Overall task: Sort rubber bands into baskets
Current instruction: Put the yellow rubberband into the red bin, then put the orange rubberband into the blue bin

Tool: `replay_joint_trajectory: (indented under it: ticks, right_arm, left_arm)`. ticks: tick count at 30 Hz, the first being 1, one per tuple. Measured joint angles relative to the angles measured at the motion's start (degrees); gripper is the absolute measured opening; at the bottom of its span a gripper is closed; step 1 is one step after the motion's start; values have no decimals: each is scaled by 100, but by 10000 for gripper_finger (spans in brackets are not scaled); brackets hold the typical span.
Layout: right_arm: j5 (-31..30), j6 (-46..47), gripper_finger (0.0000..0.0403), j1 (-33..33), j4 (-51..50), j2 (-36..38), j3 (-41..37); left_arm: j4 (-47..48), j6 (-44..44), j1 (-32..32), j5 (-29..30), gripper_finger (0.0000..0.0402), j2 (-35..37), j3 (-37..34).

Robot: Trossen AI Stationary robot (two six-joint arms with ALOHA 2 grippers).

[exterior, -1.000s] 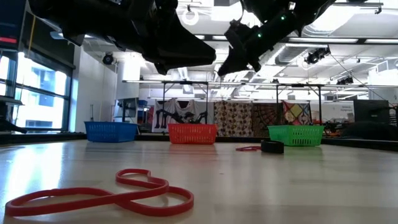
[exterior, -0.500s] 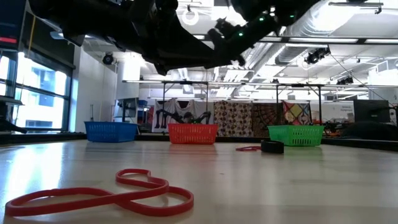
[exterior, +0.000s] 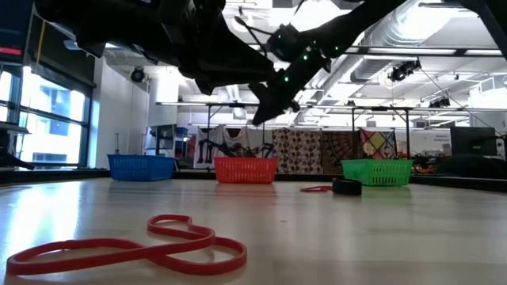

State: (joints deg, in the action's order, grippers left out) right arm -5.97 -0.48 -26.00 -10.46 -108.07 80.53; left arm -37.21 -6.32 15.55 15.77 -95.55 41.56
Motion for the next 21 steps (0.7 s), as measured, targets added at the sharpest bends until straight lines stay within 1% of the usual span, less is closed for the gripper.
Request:
replay_joint_trajectory:
  ticks: [6,12,15,21]
  right_arm:
    - [56,144,0,-81,-97,-160,0]
    - [47,2,4,-103,-249,-156,2]
    - [44,1,28,-80,-255,-143,2]
    - [47,-1,111,-18,-335,-139,2]
  left_arm:
    - [-2,2,0,2,104,0,0]
    - [-33,-1,0,2,104,0,0]
    - [-34,-2,-2,2,104,0,0]
    - [-35,-3,-2,4,104,0,0]
